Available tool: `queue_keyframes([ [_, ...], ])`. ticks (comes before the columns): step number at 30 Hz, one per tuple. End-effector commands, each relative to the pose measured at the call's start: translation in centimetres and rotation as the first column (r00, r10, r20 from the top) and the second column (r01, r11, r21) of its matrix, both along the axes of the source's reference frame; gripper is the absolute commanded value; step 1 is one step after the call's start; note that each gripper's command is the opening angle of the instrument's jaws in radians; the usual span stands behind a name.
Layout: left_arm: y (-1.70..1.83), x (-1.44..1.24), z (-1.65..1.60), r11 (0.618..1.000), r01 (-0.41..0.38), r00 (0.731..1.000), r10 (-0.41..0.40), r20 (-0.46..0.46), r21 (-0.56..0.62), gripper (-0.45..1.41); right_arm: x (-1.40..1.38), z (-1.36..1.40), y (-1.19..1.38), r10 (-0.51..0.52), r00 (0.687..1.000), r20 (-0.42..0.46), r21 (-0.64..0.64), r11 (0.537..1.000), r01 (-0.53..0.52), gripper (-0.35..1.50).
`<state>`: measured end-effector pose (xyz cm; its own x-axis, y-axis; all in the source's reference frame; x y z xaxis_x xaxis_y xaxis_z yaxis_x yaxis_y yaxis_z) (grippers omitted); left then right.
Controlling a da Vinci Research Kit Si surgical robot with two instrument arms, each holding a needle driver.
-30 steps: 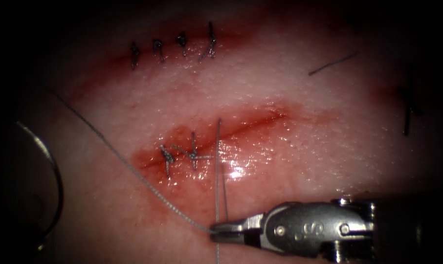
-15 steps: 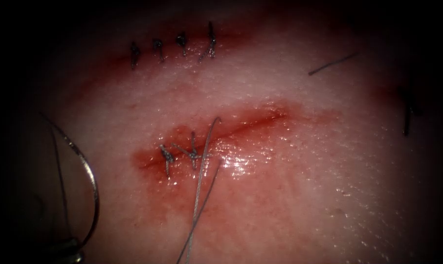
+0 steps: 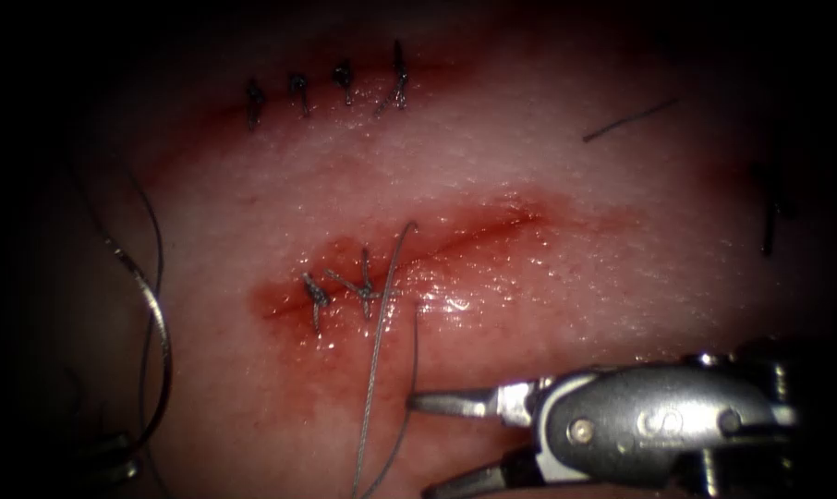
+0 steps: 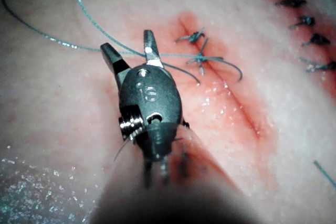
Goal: Wound Closure
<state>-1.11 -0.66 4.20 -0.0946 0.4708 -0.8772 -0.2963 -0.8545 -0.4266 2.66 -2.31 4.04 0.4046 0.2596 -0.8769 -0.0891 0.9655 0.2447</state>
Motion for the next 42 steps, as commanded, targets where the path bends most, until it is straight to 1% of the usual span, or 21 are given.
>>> queue_keyframes([
  [1, -0.07, -0.06, 0.07, 1.0, 0.001, 1.0, -0.001, -0.02, -0.003, -0.45, 0.04, 0.25, 0.02, 0.006, 1.0, 0.008, -0.008, 1.0, -0.006, 0.64],
  [4, -0.07, -0.05, 0.09, 1.0, -0.005, 0.999, 0.004, -0.042, -0.012, -0.45, 0.05, 0.41, 0.06, 0.01, 1.0, 0.021, -0.017, 1.0, -0.01, 0.64],
  [5, -0.07, -0.03, 0.12, 1.0, -0.003, 0.999, 0.002, -0.054, -0.013, -0.45, 0.05, 0.62, 0.1, 0.011, 0.999, 0.042, -0.03, 1.0, -0.009, 0.62],
  [6, -0.07, -0.03, 0.13, 1.0, -0.003, 0.998, 0.002, -0.055, -0.013, -0.45, 0.05, 0.73, 0.12, 0.01, 0.999, 0.053, -0.036, 0.999, -0.008, 0.62],
  [8, -0.07, -0.02, 0.16, 1.0, -0.003, 0.998, 0.002, -0.06, -0.015, -0.45, 0.05, 1.03, 0.16, 0.012, 0.997, 0.075, -0.063, 0.998, -0.008, 0.69],
  [9, -0.07, -0.02, 0.16, 1.0, -0.003, 0.998, 0.002, -0.06, -0.015, -0.45, 0.05, 1.03, 0.16, 0.012, 0.997, 0.075, -0.063, 0.998, -0.008, 0.69],
  [12, -0.08, -0.02, 0.17, 1.0, -0.003, 0.998, 0.002, -0.061, -0.017, -0.45, 0.07, 1.26, 0.19, 0.03, 0.996, 0.082, -0.061, 0.998, -0.025, 0.84],
  [14, -0.09, -0.02, 0.17, 1.0, -0.008, 0.998, 0.006, -0.059, -0.024, -0.45, 0.11, 1.43, 0.21, 0.04, 0.995, 0.091, -0.057, 0.998, -0.035, 0.86],
  [19, -0.08, 0.0, 0.17, 1.0, -0.017, 0.999, 0.016, -0.048, -0.023, -0.45, 0.22, 1.56, 0.25, 0.051, 0.994, 0.095, -0.059, 0.997, -0.046, 0.86],
  [21, -0.08, 0.0, 0.17, 1.0, -0.017, 0.999, 0.016, -0.048, -0.023, -0.45, 0.25, 1.55, 0.25, 0.052, 0.994, 0.095, -0.058, 0.997, -0.046, 0.86],
  [23, -0.08, 0.0, 0.17, 1.0, -0.017, 0.999, 0.016, -0.048, -0.023, -0.45, 0.26, 1.55, 0.24, 0.05, 0.994, 0.093, -0.056, 0.997, -0.045, 0.76],
  [24, -0.08, 0.0, 0.17, 1.0, -0.017, 0.999, 0.016, -0.048, -0.023, -0.45, 0.27, 1.54, 0.24, 0.05, 0.994, 0.093, -0.057, 0.997, -0.045, 0.54],
  [26, -0.08, 0.0, 0.17, 1.0, -0.017, 0.999, 0.016, -0.048, -0.023, -0.45, 0.24, 1.53, 0.19, 0.039, 0.996, 0.086, -0.056, 0.998, -0.034, -0.35],
  [27, -0.08, 0.0, 0.17, 1.0, -0.018, 0.999, 0.016, -0.048, -0.023, -0.45, 0.19, 1.51, 0.14, -0.001, 0.995, 0.104, -0.036, 0.999, 0.005, -0.35],
  [30, -0.08, 0.01, 0.17, 1.0, -0.018, 0.999, 0.017, -0.048, -0.023, -0.45, 0.16, 1.47, 0.1, -0.019, 0.992, 0.122, -0.022, 1.0, 0.022, -0.35],
  [35, -0.08, 0.01, 0.17, 1.0, -0.019, 0.999, 0.018, -0.048, -0.016, -0.45, 0.16, 1.27, -0.04, -0.068, 0.993, 0.099, 0.003, 0.998, 0.068, -0.35],
  [36, -0.08, 0.01, 0.17, 1.0, -0.022, 0.999, 0.021, -0.047, -0.022, -0.45, 0.19, 1.13, -0.19, -0.119, 0.987, 0.109, 0.022, 0.993, 0.117, -0.35],
  [37, -0.08, 0.01, 0.17, 1.0, -0.022, 0.999, 0.021, -0.047, -0.022, -0.45, 0.19, 1.13, -0.19, -0.119, 0.987, 0.109, 0.022, 0.993, 0.117, -0.35],
  [39, -0.08, 0.01, 0.17, 1.0, -0.021, 0.999, 0.02, -0.049, -0.022, -0.45, 0.21, 0.88, -0.45, -0.177, 0.978, 0.113, 0.039, 0.984, 0.174, -0.35],
  [41, -0.08, 0.01, 0.17, 1.0, -0.019, 0.999, 0.018, -0.051, -0.022, -0.45, 0.21, 0.79, -0.52, -0.19, 0.976, 0.11, 0.041, 0.982, 0.186, -0.35],
  [42, -0.08, 0.01, 0.18, 1.0, -0.019, 0.999, 0.018, -0.051, -0.023, -0.45, 0.21, 0.6, -0.69, -0.224, 0.968, 0.112, 0.049, 0.974, 0.219, -0.35],
])
